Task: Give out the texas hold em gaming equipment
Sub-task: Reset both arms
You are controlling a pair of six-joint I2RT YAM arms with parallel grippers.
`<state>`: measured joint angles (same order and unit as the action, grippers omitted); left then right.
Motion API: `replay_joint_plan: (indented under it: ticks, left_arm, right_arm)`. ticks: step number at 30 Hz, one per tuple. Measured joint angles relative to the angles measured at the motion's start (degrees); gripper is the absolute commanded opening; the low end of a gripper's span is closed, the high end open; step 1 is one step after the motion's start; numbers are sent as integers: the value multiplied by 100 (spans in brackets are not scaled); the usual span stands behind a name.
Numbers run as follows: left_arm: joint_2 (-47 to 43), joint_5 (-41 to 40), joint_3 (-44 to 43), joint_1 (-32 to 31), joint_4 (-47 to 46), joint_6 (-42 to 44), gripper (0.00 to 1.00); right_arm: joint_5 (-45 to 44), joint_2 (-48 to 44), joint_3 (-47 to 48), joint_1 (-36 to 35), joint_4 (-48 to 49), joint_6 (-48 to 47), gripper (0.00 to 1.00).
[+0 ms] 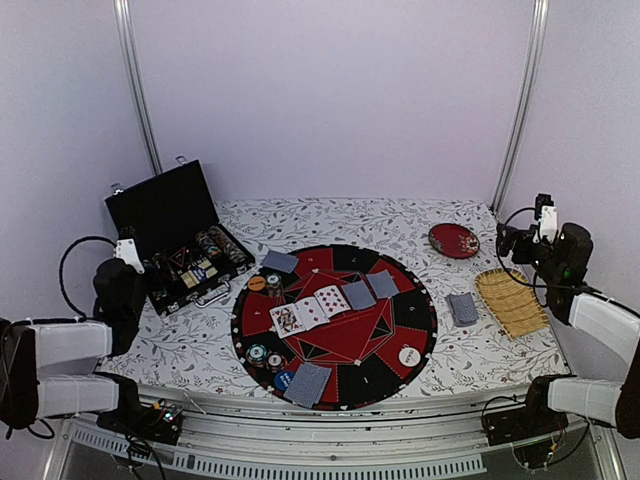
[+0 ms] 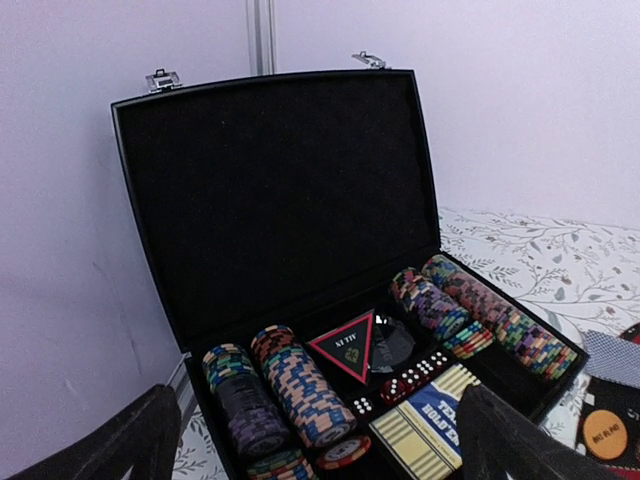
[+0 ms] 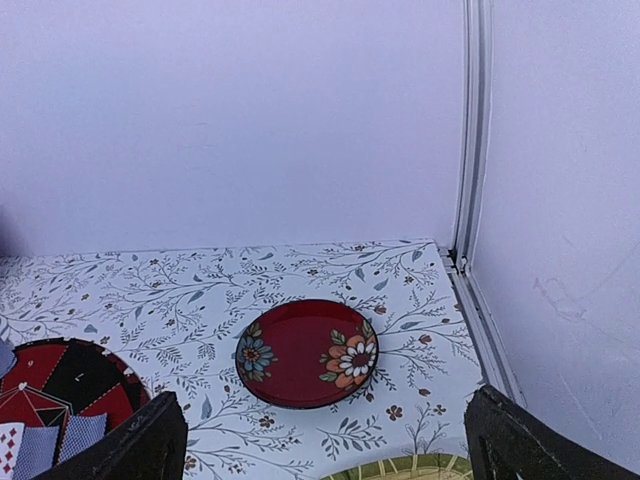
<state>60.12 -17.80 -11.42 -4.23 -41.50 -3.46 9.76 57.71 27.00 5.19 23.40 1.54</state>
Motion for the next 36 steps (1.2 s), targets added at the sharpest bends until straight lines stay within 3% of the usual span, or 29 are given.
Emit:
replay_joint_plan:
  ticks: [8, 14, 17, 22, 27, 36]
  left_arm:
    - [1132, 492, 516, 138, -2000, 157, 98]
    - [1880, 905, 551, 293, -3370, 267, 98]
    - [2728, 1091, 717, 341, -4304, 345, 98]
    - [2889, 1246, 728, 380, -4376, 350, 98]
    - [2861, 1158, -105, 387, -3847, 326, 98]
    - [2861, 1123, -173, 387, -3508, 326, 98]
  right_arm:
    - [-153, 273, -1530, 13, 2188, 11, 99]
    - [-61, 1683, -1792, 15, 3753, -33, 99]
    - [197, 2210, -1672, 31, 4199, -79, 99]
    - [632, 3010, -1488, 50, 4763, -269, 99]
    - [820, 3034, -1447, 50, 4962, -341, 99]
    - [894, 3034, -1429, 50, 5040, -398, 99]
